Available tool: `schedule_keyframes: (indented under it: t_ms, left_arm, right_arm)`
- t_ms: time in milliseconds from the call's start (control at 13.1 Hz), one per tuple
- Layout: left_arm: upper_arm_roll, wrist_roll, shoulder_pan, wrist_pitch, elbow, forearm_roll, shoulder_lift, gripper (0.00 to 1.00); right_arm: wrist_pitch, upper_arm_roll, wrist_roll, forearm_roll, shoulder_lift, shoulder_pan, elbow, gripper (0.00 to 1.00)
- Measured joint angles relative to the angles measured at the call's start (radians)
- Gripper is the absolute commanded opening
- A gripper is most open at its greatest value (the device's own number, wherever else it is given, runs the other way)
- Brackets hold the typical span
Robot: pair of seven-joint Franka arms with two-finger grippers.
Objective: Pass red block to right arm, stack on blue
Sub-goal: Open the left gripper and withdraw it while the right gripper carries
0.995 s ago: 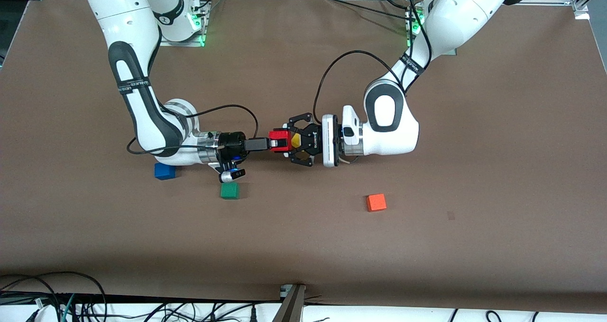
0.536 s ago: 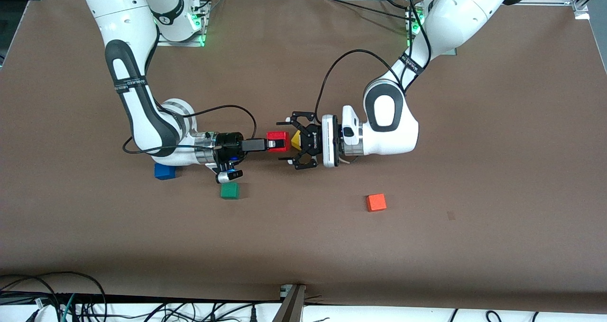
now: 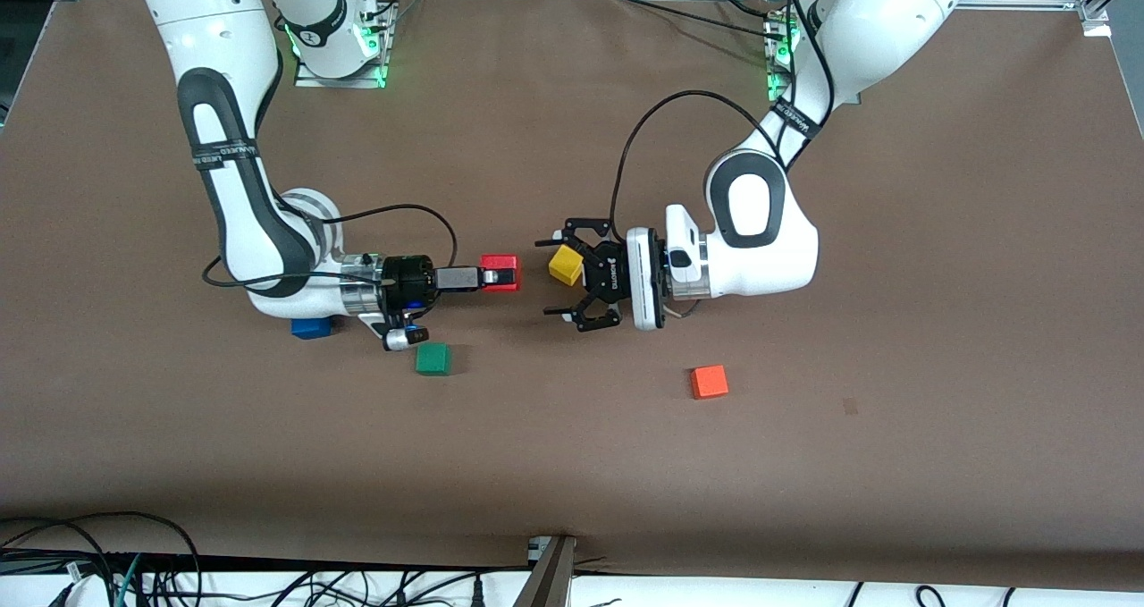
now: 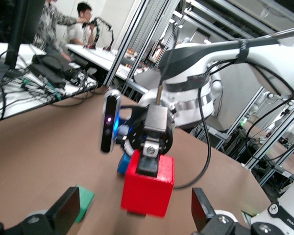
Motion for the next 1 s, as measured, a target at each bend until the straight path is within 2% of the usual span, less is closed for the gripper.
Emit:
schedule_keyframes:
  t_ms: [306, 536, 842, 995]
  left_arm:
    - [0.004, -0.247, 0.056, -0.048, 0.0, 0.341, -0.033, 1.0]
    - [0.005, -0.431, 0.085, -0.148, 0.003, 0.607, -0.062, 1.0]
    - [0.009, -0.645, 0.128, -0.372, 0.03, 0.891, -0.105, 1.0]
    - [0.011, -0.72, 0.158, -0.487, 0.057, 0.988, -0.12, 1.0]
  right_arm:
    - [0.001, -0.101, 0.0, -0.259, -0.028, -0.002, 0.036, 0.02]
    - [0.008, -0.16, 0.0, -0.514, -0.033, -0.003, 0.089, 0.02]
    - [0.056, -0.216, 0.0, -0.891, -0.034, -0.004, 0.149, 0.02]
    - [0.094, -0.238, 0.004, -1.04, -0.034, -0.002, 0.158, 0.02]
